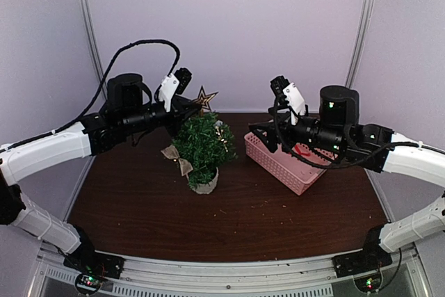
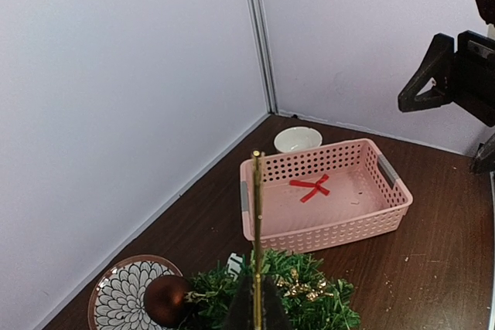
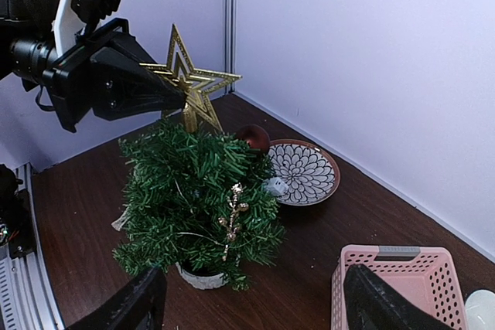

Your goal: Decorate the small christmas tree

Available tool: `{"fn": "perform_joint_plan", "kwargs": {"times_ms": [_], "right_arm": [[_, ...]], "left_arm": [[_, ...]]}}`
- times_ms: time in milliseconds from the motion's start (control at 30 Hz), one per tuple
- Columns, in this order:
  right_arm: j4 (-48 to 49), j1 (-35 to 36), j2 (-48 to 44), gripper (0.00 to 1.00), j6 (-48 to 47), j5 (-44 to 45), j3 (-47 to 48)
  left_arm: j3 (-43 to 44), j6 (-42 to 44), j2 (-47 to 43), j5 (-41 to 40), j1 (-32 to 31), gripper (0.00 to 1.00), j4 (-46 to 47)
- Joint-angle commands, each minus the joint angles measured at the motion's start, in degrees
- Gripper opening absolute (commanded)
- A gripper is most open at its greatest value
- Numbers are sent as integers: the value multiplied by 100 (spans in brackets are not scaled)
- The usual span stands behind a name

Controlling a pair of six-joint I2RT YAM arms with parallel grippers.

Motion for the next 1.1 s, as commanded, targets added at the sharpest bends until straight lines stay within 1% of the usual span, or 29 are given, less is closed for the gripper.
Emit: {"fn": "perform_joint_plan", "kwargs": {"times_ms": [0, 467, 700, 1067], "right_arm": [[76, -37, -14, 82, 69, -61, -10], [78, -46, -1, 82, 68, -87, -11], [84, -55, 23, 82, 69, -98, -6], [67, -72, -16, 83, 69, -98, -37]], "left_arm": [[219, 127, -8, -98, 12, 0, 242], [126, 264, 87, -249, 12, 0, 258], [125, 253, 148, -188, 12, 0, 222], [-322, 188, 65, -190, 12, 0, 503]]}}
